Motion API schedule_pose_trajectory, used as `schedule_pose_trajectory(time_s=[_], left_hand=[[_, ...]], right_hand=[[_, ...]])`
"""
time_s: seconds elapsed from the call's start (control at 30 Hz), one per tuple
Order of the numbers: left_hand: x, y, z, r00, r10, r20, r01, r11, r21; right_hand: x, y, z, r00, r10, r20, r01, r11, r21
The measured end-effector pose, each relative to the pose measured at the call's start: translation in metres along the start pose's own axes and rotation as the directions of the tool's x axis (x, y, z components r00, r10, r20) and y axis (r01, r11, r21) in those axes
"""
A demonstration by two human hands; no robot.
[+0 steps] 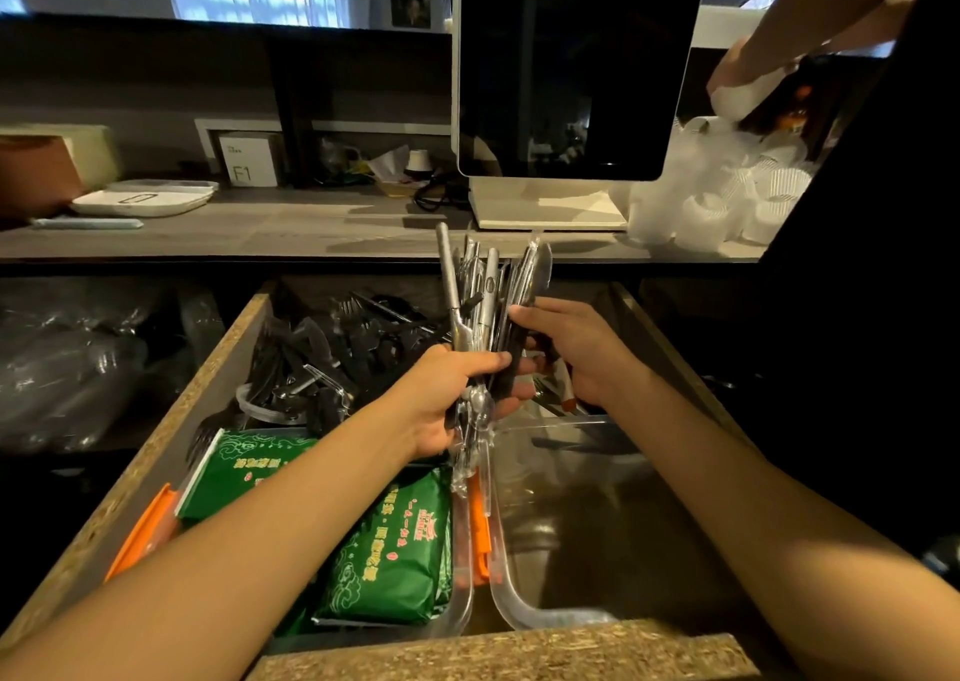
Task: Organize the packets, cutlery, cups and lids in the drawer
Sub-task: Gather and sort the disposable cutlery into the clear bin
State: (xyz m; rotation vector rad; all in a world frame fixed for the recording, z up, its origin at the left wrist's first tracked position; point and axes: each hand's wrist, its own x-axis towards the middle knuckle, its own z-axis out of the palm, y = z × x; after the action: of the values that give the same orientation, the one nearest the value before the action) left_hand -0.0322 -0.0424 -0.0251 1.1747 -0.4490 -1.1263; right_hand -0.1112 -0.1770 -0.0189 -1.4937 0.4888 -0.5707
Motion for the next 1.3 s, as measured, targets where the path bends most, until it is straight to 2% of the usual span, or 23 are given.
schedule_pose_trajectory(time_s=[0.17, 0.27, 0.33, 0.37, 0.47, 0.53, 0.57, 0.63, 0.67, 0.7, 0.77, 0.8, 0.87, 0.93, 1.0, 1.13, 1.3], left_hand=[[-0.001, 0.007, -0.003, 1.000, -0.026, 0.000, 0.026, 0.998, -0.052], [0.000, 0.006, -0.005, 0.998, -0.002, -0.061, -0.002, 0.997, -0.075], [0.001, 0.005, -0.007, 0.996, -0.007, -0.091, -0.001, 0.996, -0.088], [0.002, 0.005, -0.008, 0.996, -0.014, -0.093, 0.005, 0.996, -0.093], [0.002, 0.007, -0.009, 0.997, -0.003, -0.081, -0.006, 0.994, -0.113], [0.001, 0.008, -0.006, 0.998, 0.016, -0.065, -0.024, 0.992, -0.123], [0.001, 0.007, -0.005, 0.998, 0.023, -0.057, -0.030, 0.992, -0.125], [0.001, 0.006, -0.004, 0.998, 0.037, -0.044, -0.042, 0.991, -0.126], [0.001, 0.005, -0.004, 0.998, 0.045, -0.037, -0.049, 0.991, -0.128], [0.001, 0.005, -0.004, 0.998, 0.052, -0.031, -0.056, 0.990, -0.129], [0.001, 0.005, -0.003, 0.998, 0.063, -0.021, -0.065, 0.992, -0.108], [0.001, 0.005, -0.003, 0.998, 0.066, -0.017, -0.068, 0.994, -0.089], [0.001, 0.003, -0.002, 0.997, 0.072, -0.005, -0.072, 0.997, -0.041], [0.002, 0.000, -0.003, 0.997, 0.074, 0.015, -0.074, 0.997, 0.016], [0.002, -0.001, -0.002, 0.997, 0.068, 0.043, -0.070, 0.997, 0.042], [0.001, -0.002, -0.002, 0.995, 0.066, 0.077, -0.067, 0.998, 0.016], [0.004, 0.000, -0.001, 0.996, 0.039, 0.079, -0.029, 0.993, -0.118]], right_hand=[[-0.001, -0.004, 0.000, 1.000, -0.009, 0.005, 0.009, 1.000, 0.001], [0.004, -0.010, -0.005, 0.981, 0.020, -0.194, -0.011, 0.999, 0.043], [0.012, -0.012, -0.022, 0.932, 0.039, -0.360, 0.023, 0.986, 0.167], [0.018, -0.010, -0.034, 0.906, 0.011, -0.422, 0.055, 0.988, 0.143], [0.026, 0.003, -0.061, 0.854, -0.161, -0.495, 0.059, 0.975, -0.214], [0.030, 0.015, -0.068, 0.882, -0.175, -0.438, -0.012, 0.921, -0.390], [0.031, 0.020, -0.067, 0.914, -0.138, -0.381, -0.091, 0.847, -0.523], [0.031, 0.024, -0.063, 0.953, -0.054, -0.297, -0.204, 0.609, -0.766], [0.029, 0.023, -0.058, 0.958, -0.070, -0.278, -0.193, 0.560, -0.805], [0.025, 0.019, -0.053, 0.958, -0.124, -0.257, -0.143, 0.571, -0.809], [0.017, 0.005, -0.039, 0.942, -0.264, -0.208, 0.045, 0.711, -0.702], [0.011, -0.004, -0.029, 0.949, -0.256, -0.182, 0.101, 0.797, -0.596], [0.000, -0.017, -0.011, 0.990, -0.129, -0.064, 0.092, 0.908, -0.409], [-0.007, -0.019, 0.002, 0.993, -0.104, 0.062, 0.121, 0.898, -0.424], [-0.009, -0.013, 0.009, 0.987, -0.122, 0.100, 0.154, 0.886, -0.438], [-0.005, -0.008, 0.007, 0.999, -0.044, 0.015, 0.046, 0.938, -0.344], [-0.006, -0.011, 0.009, 0.993, 0.017, -0.118, -0.018, 1.000, -0.014]])
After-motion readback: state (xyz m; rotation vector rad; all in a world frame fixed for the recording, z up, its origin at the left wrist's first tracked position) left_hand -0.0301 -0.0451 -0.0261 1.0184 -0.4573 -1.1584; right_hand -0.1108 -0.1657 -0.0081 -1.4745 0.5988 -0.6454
